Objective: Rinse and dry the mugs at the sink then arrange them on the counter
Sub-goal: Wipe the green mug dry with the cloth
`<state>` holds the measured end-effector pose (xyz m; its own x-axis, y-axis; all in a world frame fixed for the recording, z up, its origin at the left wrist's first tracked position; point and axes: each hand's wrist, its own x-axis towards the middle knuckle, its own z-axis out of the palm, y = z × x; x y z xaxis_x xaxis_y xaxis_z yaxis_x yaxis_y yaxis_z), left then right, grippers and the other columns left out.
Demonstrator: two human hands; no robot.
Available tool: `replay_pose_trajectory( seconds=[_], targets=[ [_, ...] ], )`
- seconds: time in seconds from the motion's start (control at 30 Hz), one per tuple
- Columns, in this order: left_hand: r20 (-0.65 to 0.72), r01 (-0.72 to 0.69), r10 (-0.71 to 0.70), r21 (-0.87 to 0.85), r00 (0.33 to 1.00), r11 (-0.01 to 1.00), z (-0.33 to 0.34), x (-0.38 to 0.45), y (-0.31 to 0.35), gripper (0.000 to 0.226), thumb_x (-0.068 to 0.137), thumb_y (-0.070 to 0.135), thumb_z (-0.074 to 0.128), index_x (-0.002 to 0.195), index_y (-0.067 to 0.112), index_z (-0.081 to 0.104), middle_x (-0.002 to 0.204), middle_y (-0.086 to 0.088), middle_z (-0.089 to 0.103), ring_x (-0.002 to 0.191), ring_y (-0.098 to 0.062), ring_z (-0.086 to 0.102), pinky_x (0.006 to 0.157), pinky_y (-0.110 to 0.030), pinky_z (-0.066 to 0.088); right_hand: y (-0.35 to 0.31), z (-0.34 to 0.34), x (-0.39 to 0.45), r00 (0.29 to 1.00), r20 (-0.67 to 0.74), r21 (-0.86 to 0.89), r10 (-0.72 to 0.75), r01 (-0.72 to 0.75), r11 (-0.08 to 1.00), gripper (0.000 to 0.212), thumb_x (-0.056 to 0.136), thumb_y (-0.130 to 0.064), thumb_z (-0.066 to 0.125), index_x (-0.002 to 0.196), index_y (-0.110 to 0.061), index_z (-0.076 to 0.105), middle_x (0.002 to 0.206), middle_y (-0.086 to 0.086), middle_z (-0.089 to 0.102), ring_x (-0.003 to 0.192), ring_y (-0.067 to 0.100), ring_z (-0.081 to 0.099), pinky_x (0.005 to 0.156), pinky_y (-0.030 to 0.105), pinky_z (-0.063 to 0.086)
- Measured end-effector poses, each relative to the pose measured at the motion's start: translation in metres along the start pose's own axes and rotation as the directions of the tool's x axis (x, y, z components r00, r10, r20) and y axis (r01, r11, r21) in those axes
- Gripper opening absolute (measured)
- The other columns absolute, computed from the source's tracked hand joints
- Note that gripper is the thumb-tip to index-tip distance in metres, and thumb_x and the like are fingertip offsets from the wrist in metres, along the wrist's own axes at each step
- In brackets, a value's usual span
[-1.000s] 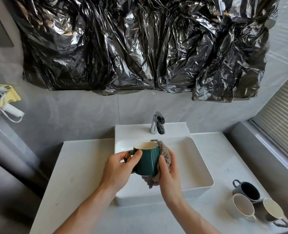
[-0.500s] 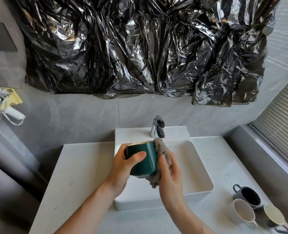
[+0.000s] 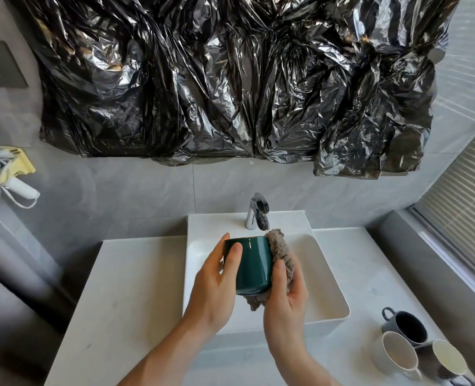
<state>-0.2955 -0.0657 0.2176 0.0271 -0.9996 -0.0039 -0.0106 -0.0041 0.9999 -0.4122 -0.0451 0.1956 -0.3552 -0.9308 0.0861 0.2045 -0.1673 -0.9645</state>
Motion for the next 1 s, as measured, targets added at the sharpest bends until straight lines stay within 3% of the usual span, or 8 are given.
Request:
replay_pose_trajectory(
  seconds=[0.2,0.33,0.47,0.53,0.67,0.77,0.9,1.0],
  targets=[
    [0.030,0.143,-0.139,-0.211,0.990,0.967,0.006,0.002,0.001,0.055,0.081,0.066,0.072,0.116,0.023,0.069,0.116,-0.006,0.075,0.105,-0.025,0.073,0.085,-0.047,0.063,-0.006,0.001,-0.011,0.966,0.098,-0.160,-0.238,0.251,0.954,0.041,0.099,-0.029,0.054,0.136,-0.042,0.062,0.144,-0.011,0.053,0.111,0.024,0.066,0.062,0.034,0.058],
    [0.058,0.162,-0.151,-0.311,0.987,0.936,0.001,0.002,-0.001,0.062,0.077,0.057,0.082,0.123,0.017,0.070,0.119,-0.011,0.077,0.114,-0.034,0.072,0.097,-0.060,0.058,-0.003,-0.006,-0.014,0.933,0.207,-0.305,-0.295,0.348,0.886,0.046,0.099,-0.034,0.052,0.145,-0.036,0.058,0.157,-0.007,0.044,0.126,0.041,0.060,0.086,0.072,0.054],
    [0.083,0.135,-0.114,-0.325,0.990,0.936,-0.001,-0.001,-0.003,0.060,0.079,0.056,0.075,0.127,0.021,0.069,0.123,-0.012,0.074,0.118,-0.039,0.067,0.098,-0.066,0.054,-0.009,-0.008,-0.004,0.997,0.056,-0.228,-0.052,0.064,0.971,0.049,0.097,-0.066,0.046,0.121,-0.030,0.068,0.109,0.002,0.070,0.098,0.039,0.065,0.077,0.064,0.057],
    [0.111,0.138,-0.110,-0.287,0.988,0.948,0.000,0.000,-0.001,0.059,0.081,0.058,0.070,0.128,0.022,0.068,0.123,-0.010,0.074,0.118,-0.035,0.068,0.098,-0.062,0.056,-0.012,-0.007,-0.003,0.999,0.039,-0.176,0.023,-0.016,0.984,0.052,0.094,-0.066,0.045,0.106,-0.020,0.067,0.089,0.020,0.063,0.081,0.048,0.058,0.065,0.059,0.053],
    [0.171,0.184,-0.146,-0.235,0.974,0.954,-0.002,0.002,0.006,0.055,0.092,0.059,0.055,0.130,0.022,0.069,0.125,-0.007,0.075,0.118,-0.026,0.069,0.098,-0.049,0.057,-0.013,-0.004,-0.011,0.995,0.084,-0.118,-0.062,0.072,0.990,0.043,0.099,-0.050,0.047,0.131,-0.026,0.064,0.106,0.019,0.065,0.081,0.027,0.059,0.059,0.033,0.051],
    [0.239,0.186,-0.123,-0.264,0.963,0.946,-0.004,-0.002,0.006,0.059,0.084,0.058,0.069,0.130,0.021,0.068,0.123,-0.013,0.074,0.113,-0.030,0.071,0.096,-0.055,0.057,-0.012,-0.008,-0.007,0.985,0.125,-0.146,-0.120,0.138,0.980,0.045,0.100,-0.050,0.047,0.137,-0.028,0.061,0.117,0.014,0.065,0.089,0.027,0.061,0.062,0.037,0.053],
    [0.256,0.094,-0.030,-0.241,0.966,0.966,-0.004,-0.004,0.003,0.053,0.076,0.021,0.082,0.125,0.005,0.066,0.111,-0.024,0.073,0.093,-0.037,0.071,0.076,-0.047,0.061,-0.017,-0.008,-0.003,0.998,0.053,-0.117,-0.021,0.027,0.993,0.033,0.101,-0.043,0.046,0.110,-0.021,0.069,0.083,0.009,0.063,0.065,0.025,0.055,0.053,0.041,0.049],
    [0.234,0.023,0.013,-0.151,0.972,0.988,-0.007,-0.003,-0.001,0.065,0.069,0.007,0.089,0.128,0.016,0.063,0.116,-0.011,0.075,0.106,-0.035,0.072,0.079,-0.047,0.063,-0.023,-0.010,-0.004,0.991,0.048,-0.084,0.123,-0.119,0.989,0.032,0.102,-0.044,0.049,0.095,-0.017,0.064,0.066,0.016,0.054,0.054,0.031,0.050,0.049,0.044,0.042]
  ],
)
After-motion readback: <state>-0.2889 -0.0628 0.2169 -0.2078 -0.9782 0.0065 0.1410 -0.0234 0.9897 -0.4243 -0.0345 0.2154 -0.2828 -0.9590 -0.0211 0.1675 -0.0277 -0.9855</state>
